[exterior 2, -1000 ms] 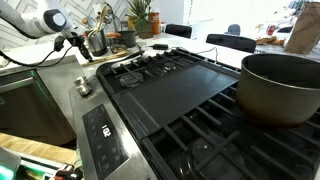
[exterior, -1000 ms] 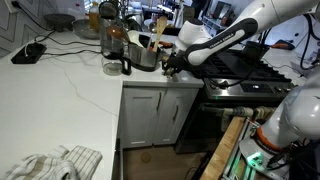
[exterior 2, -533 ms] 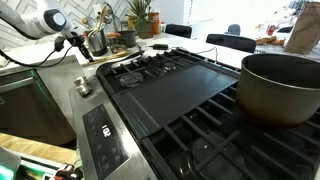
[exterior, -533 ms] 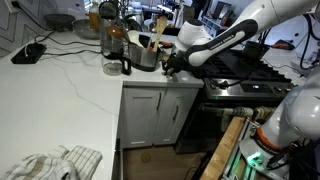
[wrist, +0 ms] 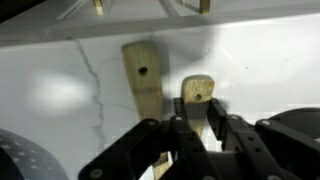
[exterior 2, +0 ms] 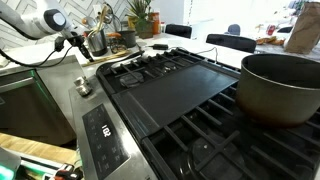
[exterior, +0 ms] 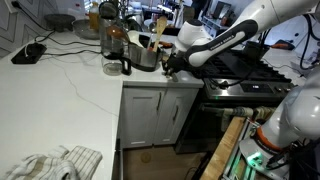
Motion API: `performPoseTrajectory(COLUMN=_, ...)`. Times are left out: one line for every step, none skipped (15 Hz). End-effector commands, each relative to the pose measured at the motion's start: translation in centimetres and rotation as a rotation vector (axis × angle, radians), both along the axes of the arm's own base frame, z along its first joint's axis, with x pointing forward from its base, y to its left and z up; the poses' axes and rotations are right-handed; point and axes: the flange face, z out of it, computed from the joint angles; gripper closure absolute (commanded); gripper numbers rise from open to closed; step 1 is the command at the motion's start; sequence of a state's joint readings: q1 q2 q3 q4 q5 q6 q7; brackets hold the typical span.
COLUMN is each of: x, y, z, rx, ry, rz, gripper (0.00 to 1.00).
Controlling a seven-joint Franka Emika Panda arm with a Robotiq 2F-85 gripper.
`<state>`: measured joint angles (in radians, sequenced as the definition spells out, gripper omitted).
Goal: Place the wooden spatula on the middle part of the stove
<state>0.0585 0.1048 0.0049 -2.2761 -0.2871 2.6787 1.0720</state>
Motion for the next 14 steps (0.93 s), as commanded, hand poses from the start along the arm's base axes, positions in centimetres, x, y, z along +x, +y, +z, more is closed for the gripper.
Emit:
performPoseTrajectory(x=-0.1, y=-0.3, z=0.0, rx=-0.001, ry=0.007, rz=0.000, gripper=0.93)
performPoseTrajectory(x=-0.1, y=-0.3, z=0.3, rx=-0.003, ry=0.000, rz=-0.001, gripper=0.93)
performPoseTrajectory(x=-0.2, y=-0.3, z=0.5, rx=0.000, ry=-0.006, rz=0.000, gripper=0.93)
performPoseTrajectory(x=-0.3, y=-0.4, z=0.8, rx=-0.001, ry=-0.013, rz=-0.001, gripper=0.93)
performPoseTrajectory(x=-0.4, y=-0.4, z=1.1, rx=0.001, ry=-0.017, rz=-0.003, gripper=0.93)
performPoseTrajectory(x=-0.5, y=-0.5, z=1.4, rx=-0.001, ry=-0.023, rz=-0.004, gripper=0.93)
performPoseTrajectory(x=-0.6, y=-0.6, z=1.8, rx=-0.004, ry=-0.028, rz=-0.006, gripper=0.93)
performPoseTrajectory(x=-0.6, y=-0.8, z=2.1, rx=-0.006, ry=-0.036, rz=-0.009, gripper=0.93)
performPoseTrajectory(x=-0.7, y=-0.9, z=2.5, rx=-0.009, ry=-0.041, rz=-0.014, gripper=0.93)
performPoseTrajectory(x=-0.8, y=-1.1, z=2.8, rx=-0.015, ry=-0.049, rz=-0.016, gripper=0.93)
performPoseTrajectory(x=-0.9, y=-1.3, z=3.1, rx=-0.018, ry=-0.058, rz=-0.019, gripper=0.93)
performPoseTrajectory(x=-0.9, y=-1.5, z=3.5, rx=-0.022, ry=-0.063, rz=-0.021, gripper=0.93)
performPoseTrajectory(x=-1.0, y=-1.6, z=3.8, rx=-0.027, ry=-0.068, rz=-0.023, gripper=0.93)
performPoseTrajectory(x=-1.1, y=-1.8, z=4.0, rx=-0.035, ry=-0.073, rz=-0.023, gripper=0.93)
